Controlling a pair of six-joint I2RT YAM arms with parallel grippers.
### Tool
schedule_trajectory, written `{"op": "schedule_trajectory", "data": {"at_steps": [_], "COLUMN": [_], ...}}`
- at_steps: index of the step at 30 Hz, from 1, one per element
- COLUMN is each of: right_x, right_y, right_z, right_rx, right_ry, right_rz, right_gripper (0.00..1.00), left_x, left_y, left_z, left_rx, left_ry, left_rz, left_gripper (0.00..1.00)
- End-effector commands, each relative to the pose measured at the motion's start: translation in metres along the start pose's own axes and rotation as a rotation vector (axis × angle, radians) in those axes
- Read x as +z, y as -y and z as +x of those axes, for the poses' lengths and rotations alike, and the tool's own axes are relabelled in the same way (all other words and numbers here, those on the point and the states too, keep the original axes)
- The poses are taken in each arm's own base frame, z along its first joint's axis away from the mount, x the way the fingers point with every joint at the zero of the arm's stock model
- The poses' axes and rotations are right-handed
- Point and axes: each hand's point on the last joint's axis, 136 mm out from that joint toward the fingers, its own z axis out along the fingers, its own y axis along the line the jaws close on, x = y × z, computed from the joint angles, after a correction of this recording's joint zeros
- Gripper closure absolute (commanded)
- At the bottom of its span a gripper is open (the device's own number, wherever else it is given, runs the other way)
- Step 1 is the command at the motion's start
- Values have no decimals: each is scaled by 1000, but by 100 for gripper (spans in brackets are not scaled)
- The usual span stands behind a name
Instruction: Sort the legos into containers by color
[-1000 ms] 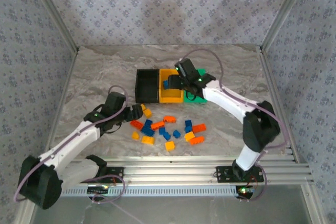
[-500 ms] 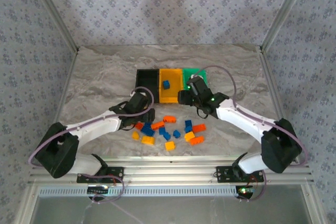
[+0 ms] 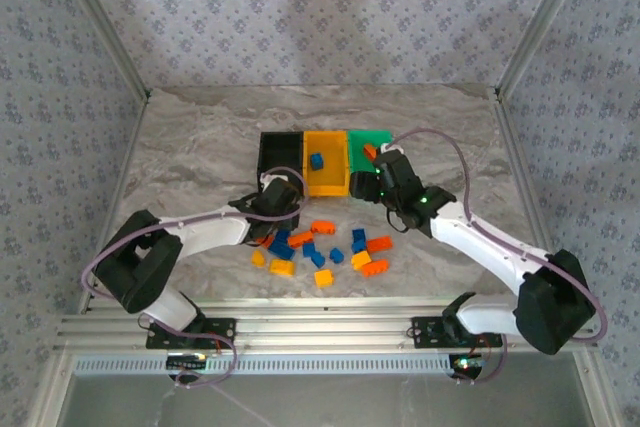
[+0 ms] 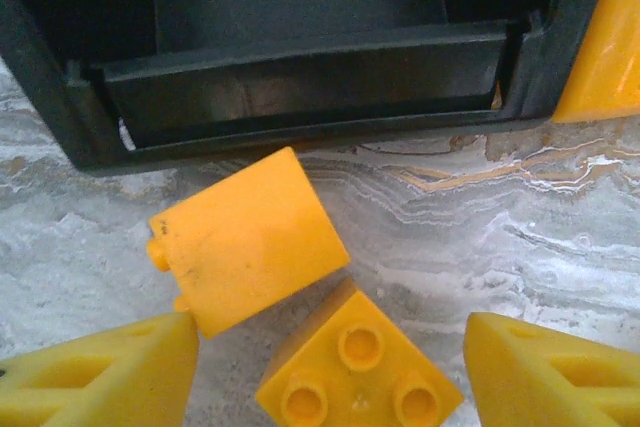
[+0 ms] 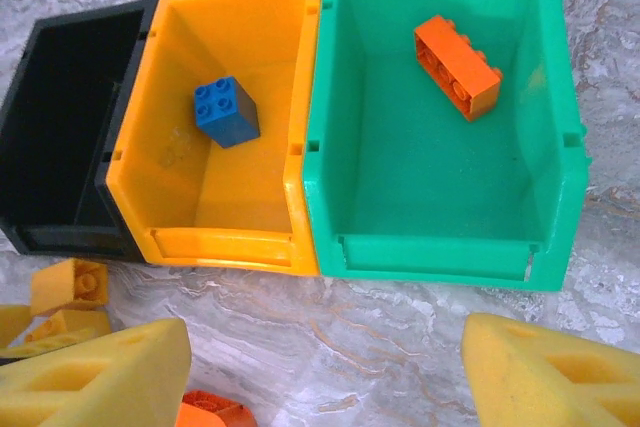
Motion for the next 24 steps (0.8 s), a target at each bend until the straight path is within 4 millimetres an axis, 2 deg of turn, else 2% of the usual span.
{"op": "schedule_trajectory", "data": {"at_steps": [1, 7, 11, 16, 20, 24], "right_x": [-8, -14, -16, -18, -22, -22], "right_y": [6, 13, 19, 25, 26, 28], "right_z": [-8, -11, -11, -11, -13, -12], "right_rx": [20, 34, 49, 67, 73, 80], "right_ry": [46, 69, 81, 86, 96, 94], "right_rz": [10, 16, 25, 36, 33, 33], "right_gripper": [26, 26, 26, 26, 26, 26], "left_x": [0, -2, -1, -7, -30, -70], "left_y": [7, -1, -4, -10, -11, -13], "left_z": [-9, 9, 23, 27, 18, -8], "left_rx": [5, -4, -14, -35, -75, -116], "left_ry": [40, 13, -15, -6, 33, 115], "left_rz": [5, 1, 10, 4, 38, 82], "left_gripper": [35, 45, 55, 60, 65, 67]}}
